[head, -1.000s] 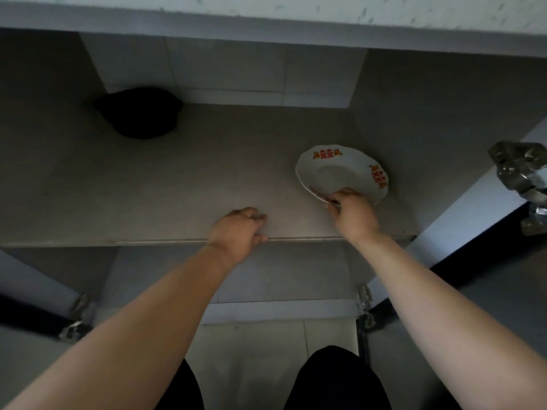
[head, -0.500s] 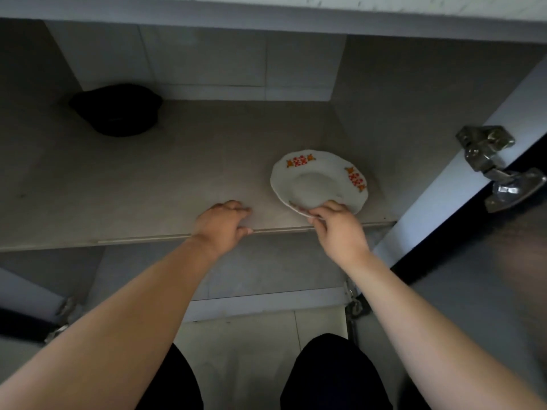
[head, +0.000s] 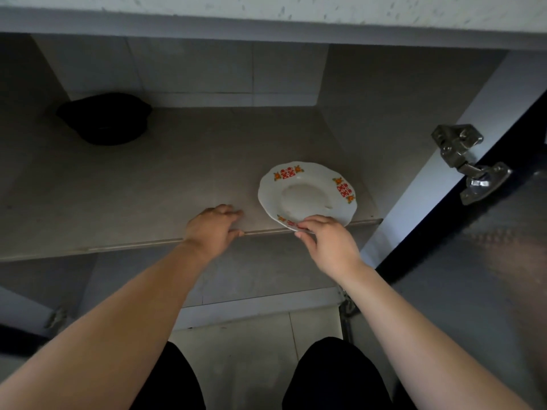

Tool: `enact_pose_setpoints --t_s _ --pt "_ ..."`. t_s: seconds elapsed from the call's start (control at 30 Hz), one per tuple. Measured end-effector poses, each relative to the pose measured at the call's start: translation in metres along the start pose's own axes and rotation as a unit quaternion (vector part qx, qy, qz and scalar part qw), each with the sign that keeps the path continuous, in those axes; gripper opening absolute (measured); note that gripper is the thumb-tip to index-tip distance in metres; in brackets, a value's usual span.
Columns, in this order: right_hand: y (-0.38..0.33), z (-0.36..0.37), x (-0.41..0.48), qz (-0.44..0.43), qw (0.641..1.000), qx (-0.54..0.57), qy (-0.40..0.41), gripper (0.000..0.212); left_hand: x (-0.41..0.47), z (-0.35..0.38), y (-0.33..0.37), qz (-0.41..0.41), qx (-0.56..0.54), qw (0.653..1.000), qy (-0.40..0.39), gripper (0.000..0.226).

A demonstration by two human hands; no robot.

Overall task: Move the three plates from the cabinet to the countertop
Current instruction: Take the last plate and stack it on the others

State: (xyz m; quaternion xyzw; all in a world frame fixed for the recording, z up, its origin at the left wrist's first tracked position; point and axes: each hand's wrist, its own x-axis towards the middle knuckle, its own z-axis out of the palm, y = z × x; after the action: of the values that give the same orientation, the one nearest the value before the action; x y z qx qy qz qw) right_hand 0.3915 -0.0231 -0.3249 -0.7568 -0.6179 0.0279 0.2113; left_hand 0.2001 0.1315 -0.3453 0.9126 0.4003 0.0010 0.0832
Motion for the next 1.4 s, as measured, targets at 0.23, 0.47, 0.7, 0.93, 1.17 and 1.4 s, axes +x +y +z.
enact_pose_setpoints --t_s 0.23,0.47,0.7,0.93,1.17,1.4 --pt "-0.001 -0.001 -0.010 -0.003 1.000 -0.003 -0.008 0.027 -0.008 0.006 0.004 0.002 -0.001 1.000 0.019 0.052" --pt "0.018 -0.019 -0.003 0.082 0.992 0.067 0.074 0.034 -0.002 -0.014 0.028 -0.055 -0.144 0.983 0.100 0.051" --pt "0.029 -0.030 -0.009 0.175 0.974 0.112 0.090 0.043 0.018 -0.014 0.076 -0.099 -0.369 0.921 0.080 0.051" --pt "0.026 -0.033 -0.016 0.189 0.970 0.123 0.088 0.050 0.018 -0.015 0.079 -0.161 -0.545 0.820 0.068 0.048" --pt "0.016 -0.027 -0.006 0.198 0.966 0.151 0.074 0.040 -0.005 -0.019 0.058 -0.175 -0.535 0.822 0.083 0.045" --pt "-0.006 -0.010 0.003 0.239 0.945 0.224 0.021 0.030 -0.029 -0.034 0.037 -0.200 -0.551 0.806 0.076 0.043"
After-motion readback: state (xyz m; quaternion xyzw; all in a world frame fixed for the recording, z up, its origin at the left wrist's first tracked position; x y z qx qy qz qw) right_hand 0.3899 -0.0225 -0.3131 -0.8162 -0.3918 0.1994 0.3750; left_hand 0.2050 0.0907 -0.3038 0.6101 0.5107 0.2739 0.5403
